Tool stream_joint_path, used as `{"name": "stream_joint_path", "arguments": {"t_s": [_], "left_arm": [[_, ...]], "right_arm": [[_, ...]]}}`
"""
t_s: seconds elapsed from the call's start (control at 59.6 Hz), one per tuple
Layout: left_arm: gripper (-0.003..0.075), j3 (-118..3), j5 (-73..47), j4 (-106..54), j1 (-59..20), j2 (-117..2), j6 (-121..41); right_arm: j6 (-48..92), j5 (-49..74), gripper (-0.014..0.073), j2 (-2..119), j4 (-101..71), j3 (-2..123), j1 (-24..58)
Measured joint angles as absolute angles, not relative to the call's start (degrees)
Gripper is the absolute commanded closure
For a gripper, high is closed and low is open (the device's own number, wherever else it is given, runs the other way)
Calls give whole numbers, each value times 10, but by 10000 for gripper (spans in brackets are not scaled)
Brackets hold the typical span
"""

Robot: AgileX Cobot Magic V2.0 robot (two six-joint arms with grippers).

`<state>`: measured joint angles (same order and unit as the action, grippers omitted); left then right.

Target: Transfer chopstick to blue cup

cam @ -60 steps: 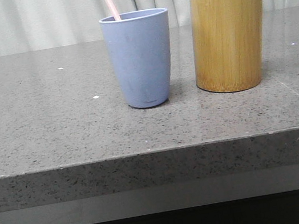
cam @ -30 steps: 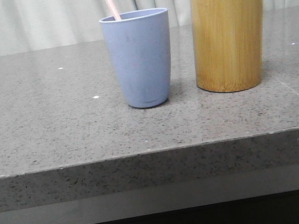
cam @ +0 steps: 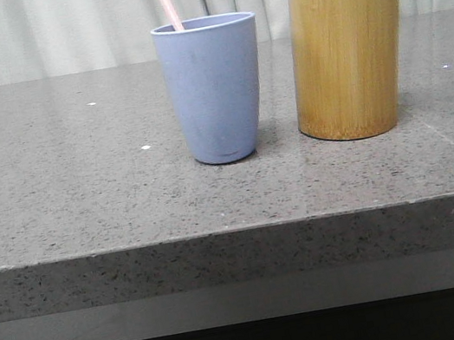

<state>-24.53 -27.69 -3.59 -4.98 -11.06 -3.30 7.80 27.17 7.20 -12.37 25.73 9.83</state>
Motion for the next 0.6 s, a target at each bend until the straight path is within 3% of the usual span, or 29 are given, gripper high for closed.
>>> {"name": "stream_joint_path", "arguments": {"t_s": [0.403, 0.604], "left_arm": [[739, -238, -273, -36, -50, -108, -33], [739, -187, -235, -36, -23, -45, -33]], "right_arm": [[78, 272, 680, 72, -125, 257, 98], [78, 272, 680, 72, -125, 257, 98]]}}
